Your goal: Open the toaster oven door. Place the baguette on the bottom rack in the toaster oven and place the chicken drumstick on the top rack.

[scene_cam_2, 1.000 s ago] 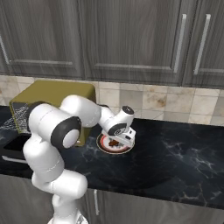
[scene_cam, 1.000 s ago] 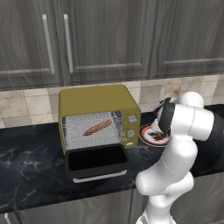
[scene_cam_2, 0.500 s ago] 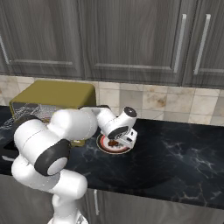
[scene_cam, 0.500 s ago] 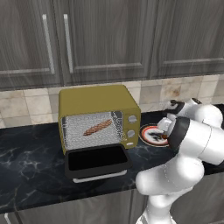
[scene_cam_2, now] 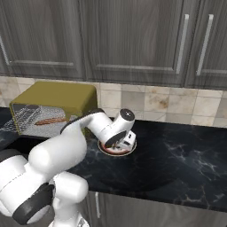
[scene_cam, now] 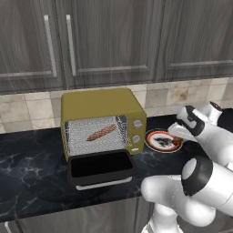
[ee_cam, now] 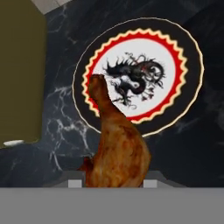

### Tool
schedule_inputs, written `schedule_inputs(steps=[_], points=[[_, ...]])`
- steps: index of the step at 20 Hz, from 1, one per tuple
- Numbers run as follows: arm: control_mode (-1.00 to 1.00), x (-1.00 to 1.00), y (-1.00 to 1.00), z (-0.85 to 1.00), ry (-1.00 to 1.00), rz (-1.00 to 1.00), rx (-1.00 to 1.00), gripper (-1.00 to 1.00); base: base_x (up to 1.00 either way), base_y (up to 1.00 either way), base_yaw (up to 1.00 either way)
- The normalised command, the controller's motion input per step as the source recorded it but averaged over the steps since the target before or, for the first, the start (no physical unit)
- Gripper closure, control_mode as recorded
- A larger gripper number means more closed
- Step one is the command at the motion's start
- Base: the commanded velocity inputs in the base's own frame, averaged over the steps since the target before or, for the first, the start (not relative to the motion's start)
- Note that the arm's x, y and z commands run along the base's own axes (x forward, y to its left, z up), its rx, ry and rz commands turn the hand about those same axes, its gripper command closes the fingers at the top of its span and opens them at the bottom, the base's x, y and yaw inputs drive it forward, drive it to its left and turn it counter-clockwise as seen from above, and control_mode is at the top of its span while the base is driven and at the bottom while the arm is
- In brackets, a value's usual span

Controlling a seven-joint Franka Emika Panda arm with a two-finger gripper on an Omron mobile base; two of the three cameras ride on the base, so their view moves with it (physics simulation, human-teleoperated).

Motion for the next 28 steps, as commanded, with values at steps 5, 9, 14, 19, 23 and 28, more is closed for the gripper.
schedule_inputs(steps=[5, 9, 14, 19, 23, 28], points=[[-1.0, -0.39, 0.21, 0.48, 0.0, -0.03, 0.0, 1.0, 0.0, 0.0, 0.0], [-1.0, -0.37, 0.3, 0.48, 0.0, -0.07, 0.0, 1.0, 0.0, 0.0, 0.0], [-1.0, -0.35, 0.31, 0.43, 0.0, -0.09, 0.0, 1.0, 0.0, 0.0, 0.0], [-1.0, -0.22, 0.5, 0.29, 0.0, -0.1, 0.0, 1.0, 0.0, 0.0, 0.0], [-1.0, -0.18, 0.59, 0.3, 0.0, -0.02, 0.0, 1.0, 0.0, 0.0, 0.0], [-1.0, -0.19, 0.66, 0.31, 0.0, 0.0, -0.01, 1.0, 0.0, 0.0, 0.0]])
